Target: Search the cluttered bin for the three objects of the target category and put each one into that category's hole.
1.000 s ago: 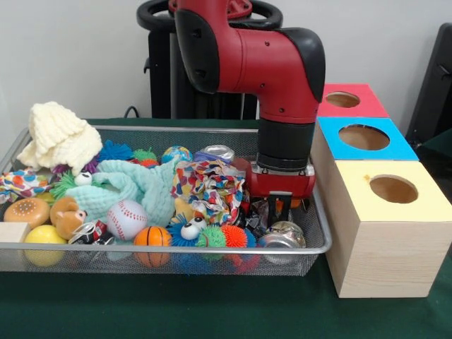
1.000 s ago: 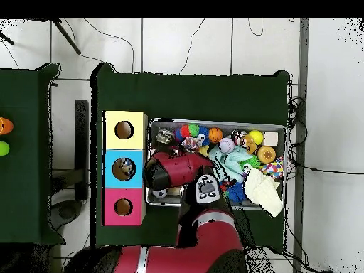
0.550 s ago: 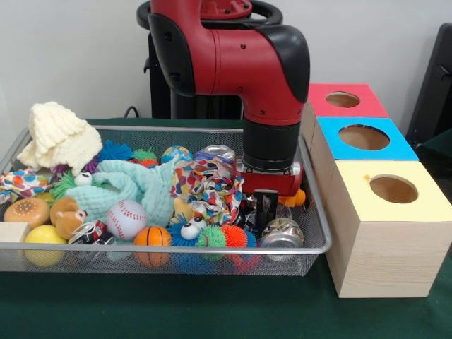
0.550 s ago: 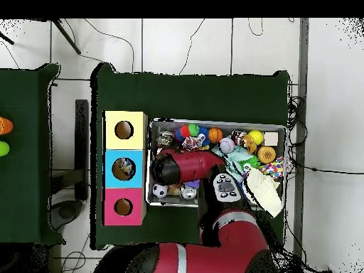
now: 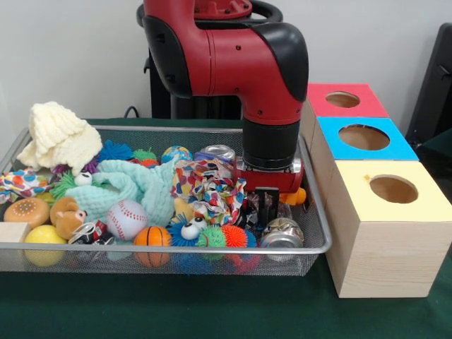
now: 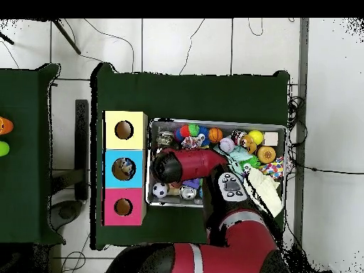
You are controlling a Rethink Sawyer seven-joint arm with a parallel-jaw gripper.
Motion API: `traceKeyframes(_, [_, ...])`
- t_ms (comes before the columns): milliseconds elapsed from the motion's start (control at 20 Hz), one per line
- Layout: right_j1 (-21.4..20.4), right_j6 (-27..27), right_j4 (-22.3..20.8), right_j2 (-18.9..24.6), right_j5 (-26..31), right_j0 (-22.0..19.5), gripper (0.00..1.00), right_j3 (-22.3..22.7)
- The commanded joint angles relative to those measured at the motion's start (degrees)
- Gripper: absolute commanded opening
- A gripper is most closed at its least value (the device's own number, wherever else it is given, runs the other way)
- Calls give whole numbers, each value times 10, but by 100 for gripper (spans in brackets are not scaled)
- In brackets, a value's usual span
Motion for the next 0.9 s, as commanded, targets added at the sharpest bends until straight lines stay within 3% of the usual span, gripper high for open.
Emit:
traceKeyframes(50, [-5,-6,-1,46,79,-9,0,59])
traceKeyframes(100, [-8,-4,-2,41,81,-4,100,58])
traceKeyframes(250, [-23,5,0,21,104,14,100,58])
traceKeyframes(450, [-36,-10,26,41,164,-10,100,64])
traceKeyframes(900, [-50,-29,33,55,211,-29,100,63])
